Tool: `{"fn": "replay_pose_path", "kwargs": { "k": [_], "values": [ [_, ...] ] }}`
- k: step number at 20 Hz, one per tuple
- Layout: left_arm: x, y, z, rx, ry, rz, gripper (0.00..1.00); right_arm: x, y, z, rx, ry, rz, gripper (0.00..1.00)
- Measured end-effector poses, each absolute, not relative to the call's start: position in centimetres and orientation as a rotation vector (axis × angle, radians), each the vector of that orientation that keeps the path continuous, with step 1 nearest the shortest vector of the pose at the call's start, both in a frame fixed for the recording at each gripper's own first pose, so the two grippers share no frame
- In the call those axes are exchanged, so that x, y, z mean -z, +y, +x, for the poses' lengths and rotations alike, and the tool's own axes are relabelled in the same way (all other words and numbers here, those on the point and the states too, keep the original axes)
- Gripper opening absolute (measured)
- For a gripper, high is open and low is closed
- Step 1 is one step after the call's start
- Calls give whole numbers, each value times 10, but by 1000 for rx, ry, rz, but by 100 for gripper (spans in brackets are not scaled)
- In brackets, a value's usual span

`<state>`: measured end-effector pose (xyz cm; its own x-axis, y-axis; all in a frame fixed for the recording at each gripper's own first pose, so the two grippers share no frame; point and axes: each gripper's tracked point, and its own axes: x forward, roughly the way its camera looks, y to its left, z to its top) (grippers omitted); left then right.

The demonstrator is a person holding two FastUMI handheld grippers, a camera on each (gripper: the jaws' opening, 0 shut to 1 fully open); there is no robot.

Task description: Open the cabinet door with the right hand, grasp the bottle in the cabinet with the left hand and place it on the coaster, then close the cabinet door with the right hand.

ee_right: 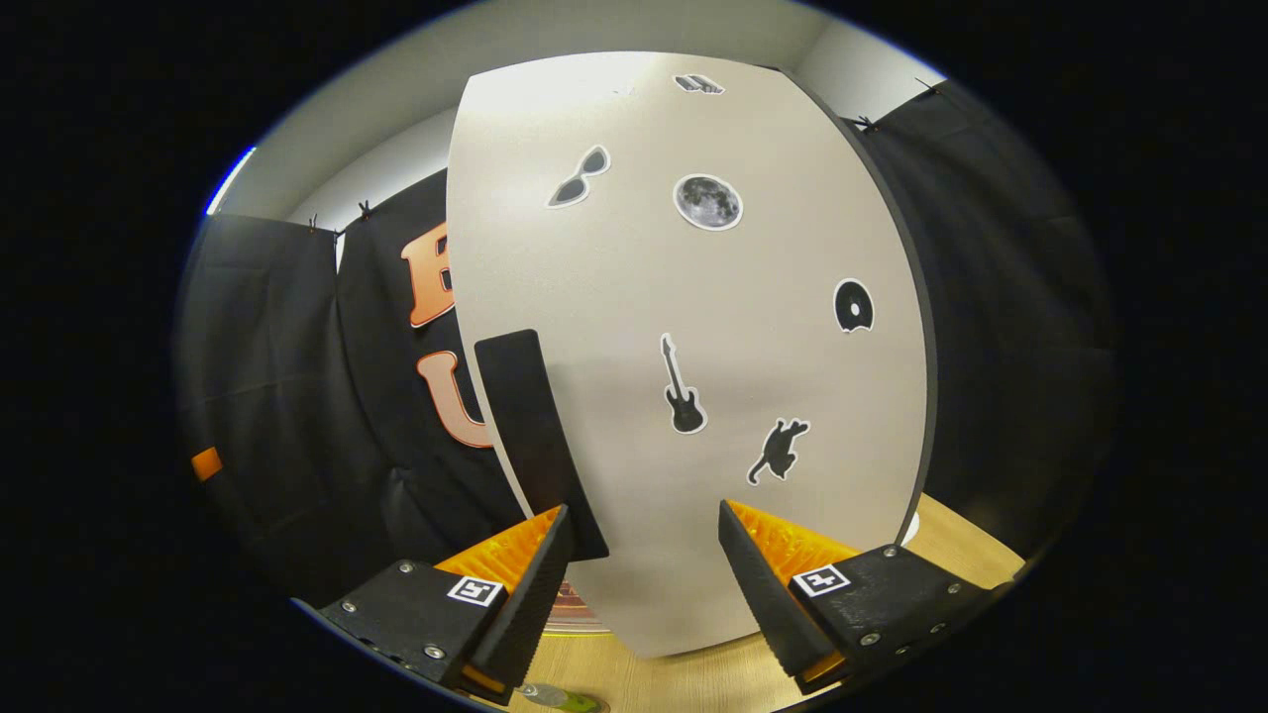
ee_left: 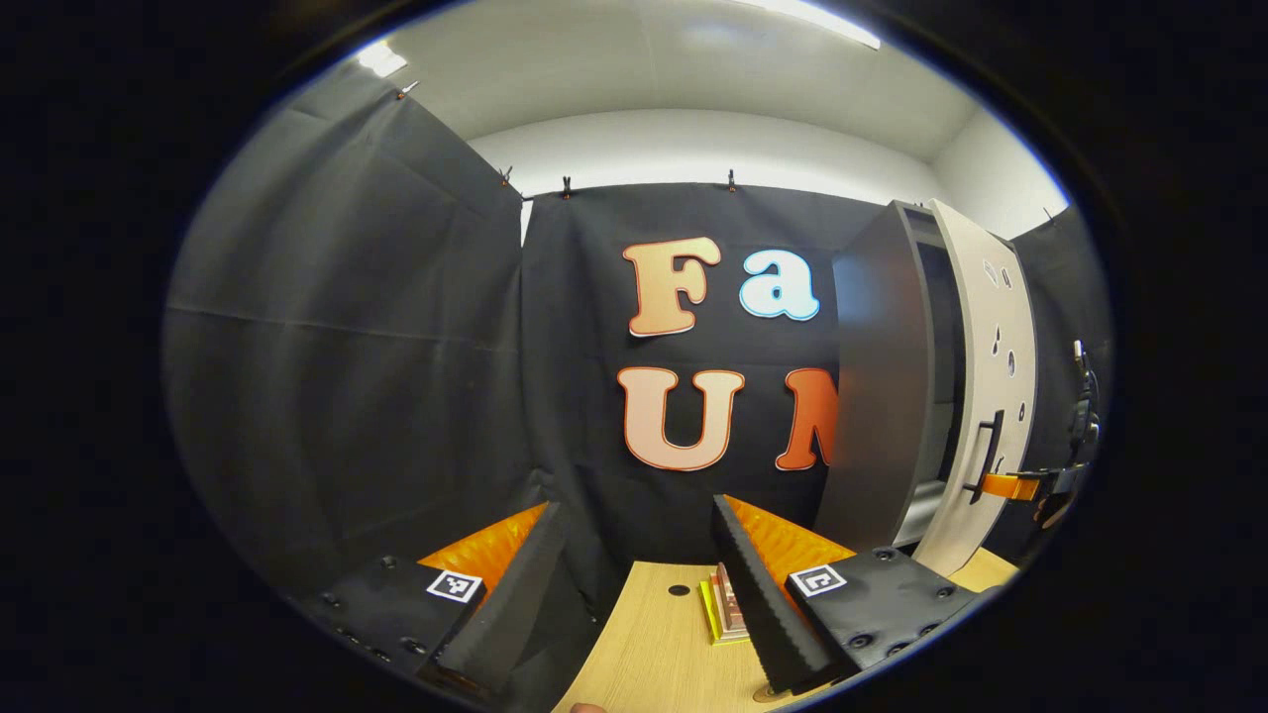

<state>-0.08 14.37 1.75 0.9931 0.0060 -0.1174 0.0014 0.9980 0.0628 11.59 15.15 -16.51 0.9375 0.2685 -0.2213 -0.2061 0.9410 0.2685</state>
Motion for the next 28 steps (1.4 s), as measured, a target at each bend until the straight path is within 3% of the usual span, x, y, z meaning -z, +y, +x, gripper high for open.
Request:
{"fn": "replay_pose_path", "kwargs": {
  "k": [19, 28],
  "values": [
    [-7, 133, 32, -2, 127, 64, 97, 165, 161, 134, -219, 257, 212, 91],
    [-28, 89, 35, 85, 97, 54, 96, 95, 61, 79, -153, 180, 153, 92]
  ]
}}
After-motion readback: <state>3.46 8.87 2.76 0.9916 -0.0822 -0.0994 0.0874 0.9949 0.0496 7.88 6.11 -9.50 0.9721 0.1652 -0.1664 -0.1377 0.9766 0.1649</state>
